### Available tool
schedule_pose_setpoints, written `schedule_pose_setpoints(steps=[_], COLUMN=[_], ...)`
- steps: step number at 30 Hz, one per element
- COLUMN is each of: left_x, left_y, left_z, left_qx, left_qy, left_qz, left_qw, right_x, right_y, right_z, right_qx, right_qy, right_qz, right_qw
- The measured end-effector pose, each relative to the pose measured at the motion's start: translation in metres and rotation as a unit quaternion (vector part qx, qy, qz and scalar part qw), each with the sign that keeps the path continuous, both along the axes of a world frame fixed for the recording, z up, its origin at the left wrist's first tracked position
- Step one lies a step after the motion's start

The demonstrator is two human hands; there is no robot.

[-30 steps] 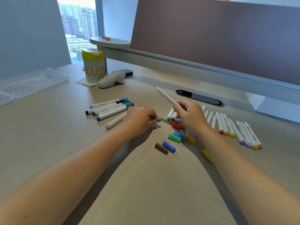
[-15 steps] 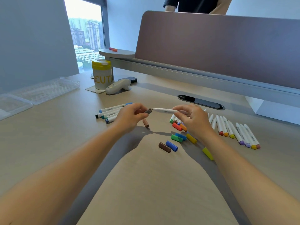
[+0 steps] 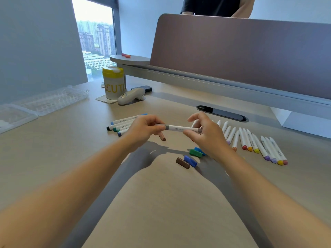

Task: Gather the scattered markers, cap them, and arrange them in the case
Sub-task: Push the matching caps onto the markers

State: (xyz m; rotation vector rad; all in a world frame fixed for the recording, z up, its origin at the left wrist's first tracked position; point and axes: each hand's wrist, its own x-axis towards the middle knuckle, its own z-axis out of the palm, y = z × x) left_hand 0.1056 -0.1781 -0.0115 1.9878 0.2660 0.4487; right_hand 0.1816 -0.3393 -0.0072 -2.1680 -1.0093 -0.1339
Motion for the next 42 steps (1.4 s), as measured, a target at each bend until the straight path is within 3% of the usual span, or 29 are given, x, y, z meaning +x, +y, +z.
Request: schedule_pose_setpoints(steps=[8, 11, 16, 21, 25, 28, 31, 34, 38, 42], left_x=[0.001, 0.001, 0.0, 0.005, 0.011, 0.018, 0.026, 0.033, 0.045, 0.054], left_y=[0.002, 0.006, 0.001, 0.0, 0.01, 0.016, 0.021, 0.027, 0.036, 0.042], left_z=[-0.001, 0.005, 0.003, -0.001, -0.001, -0.002, -0.006, -0.012, -0.024, -0.032], left_qx=[-0.048, -0.162, -0.345, -0.367, -0.346, -0.261, -0.099, 0.027, 0.219, 0.342], left_qy=[-0.012, -0.011, -0.026, -0.038, -0.045, -0.036, -0.02, 0.011, 0.103, 0.127], left_qz=[0.015, 0.018, 0.012, 0.028, 0.051, 0.091, 0.103, 0.08, 0.071, 0.086], left_qw=[0.999, 0.987, 0.938, 0.929, 0.936, 0.96, 0.99, 0.996, 0.968, 0.927], right_x=[-0.003, -0.002, -0.008, -0.007, 0.01, 0.031, 0.05, 0.06, 0.065, 0.064], right_y=[0.008, 0.011, 0.018, 0.023, 0.016, 0.012, 0.014, 0.021, 0.032, 0.04], right_z=[0.005, 0.005, 0.001, -0.006, -0.008, -0.016, -0.025, -0.028, -0.028, -0.027], right_qx=[0.033, 0.051, 0.086, 0.094, 0.101, 0.045, -0.084, -0.199, -0.263, -0.231], right_qy=[0.022, 0.053, 0.103, 0.176, 0.156, 0.111, 0.043, -0.008, -0.029, -0.046], right_qz=[0.002, 0.006, -0.002, 0.008, -0.057, -0.114, -0.161, -0.169, -0.145, -0.12], right_qw=[0.999, 0.997, 0.991, 0.98, 0.981, 0.986, 0.982, 0.965, 0.953, 0.964])
